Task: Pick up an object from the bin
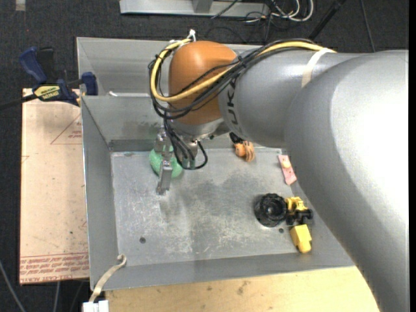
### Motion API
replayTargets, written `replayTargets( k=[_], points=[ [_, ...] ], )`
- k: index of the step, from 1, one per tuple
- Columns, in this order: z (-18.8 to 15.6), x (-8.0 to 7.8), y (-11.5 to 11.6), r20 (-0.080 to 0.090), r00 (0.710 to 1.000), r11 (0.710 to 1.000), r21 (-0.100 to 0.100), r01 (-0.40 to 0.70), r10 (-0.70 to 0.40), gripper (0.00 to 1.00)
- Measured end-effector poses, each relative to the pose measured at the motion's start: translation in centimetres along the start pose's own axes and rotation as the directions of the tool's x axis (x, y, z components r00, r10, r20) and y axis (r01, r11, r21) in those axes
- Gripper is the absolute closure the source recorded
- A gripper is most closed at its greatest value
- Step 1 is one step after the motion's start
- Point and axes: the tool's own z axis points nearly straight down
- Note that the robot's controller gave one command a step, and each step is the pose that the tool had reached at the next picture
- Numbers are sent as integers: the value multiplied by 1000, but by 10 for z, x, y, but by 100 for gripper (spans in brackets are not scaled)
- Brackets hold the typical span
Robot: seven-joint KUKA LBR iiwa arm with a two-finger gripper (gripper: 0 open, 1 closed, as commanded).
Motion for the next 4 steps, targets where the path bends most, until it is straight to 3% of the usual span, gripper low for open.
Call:
replayTargets(
  k=[1, 2, 4],
  points=[
    [31, -17, -13, 5, 988, 988, 1, 152, -152, 0],
    [33, -12, -21, 13, 971, 971, -10, -239, 239, 100],
    [29, -11, -22, 7, 971, 971, -6, -240, 240, 100]
  ],
)
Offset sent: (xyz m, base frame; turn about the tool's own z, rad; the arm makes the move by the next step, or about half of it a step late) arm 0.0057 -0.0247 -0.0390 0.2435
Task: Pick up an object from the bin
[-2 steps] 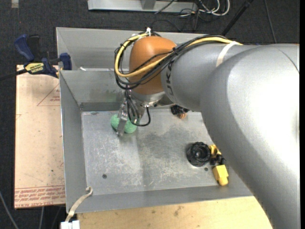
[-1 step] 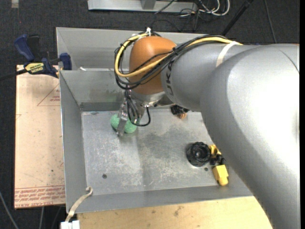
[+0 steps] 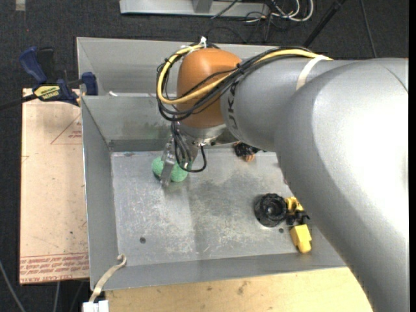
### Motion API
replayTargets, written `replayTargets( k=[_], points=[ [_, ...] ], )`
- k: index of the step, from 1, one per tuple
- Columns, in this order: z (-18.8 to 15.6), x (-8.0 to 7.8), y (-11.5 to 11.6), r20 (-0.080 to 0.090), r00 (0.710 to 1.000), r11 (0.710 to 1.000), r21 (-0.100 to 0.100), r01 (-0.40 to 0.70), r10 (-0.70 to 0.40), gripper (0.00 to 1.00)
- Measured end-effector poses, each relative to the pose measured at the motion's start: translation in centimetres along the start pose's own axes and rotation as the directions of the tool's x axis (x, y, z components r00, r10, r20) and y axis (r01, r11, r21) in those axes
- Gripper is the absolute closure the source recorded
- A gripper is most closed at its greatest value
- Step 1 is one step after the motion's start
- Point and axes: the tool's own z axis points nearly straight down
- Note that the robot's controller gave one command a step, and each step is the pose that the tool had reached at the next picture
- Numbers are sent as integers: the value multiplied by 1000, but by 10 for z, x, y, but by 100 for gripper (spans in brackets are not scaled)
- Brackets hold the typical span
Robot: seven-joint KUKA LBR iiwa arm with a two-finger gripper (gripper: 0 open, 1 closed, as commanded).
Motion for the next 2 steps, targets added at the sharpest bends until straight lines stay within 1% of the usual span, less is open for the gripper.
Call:
replayTargets(
  k=[1, 2],
  points=[
    [-18, 2, -2, -10, 1000, 1000, 7, 0, 0, 100],
    [-35, 1, -1, -7, 1000, 1000, 6, 0, 0, 100]
  ],
)
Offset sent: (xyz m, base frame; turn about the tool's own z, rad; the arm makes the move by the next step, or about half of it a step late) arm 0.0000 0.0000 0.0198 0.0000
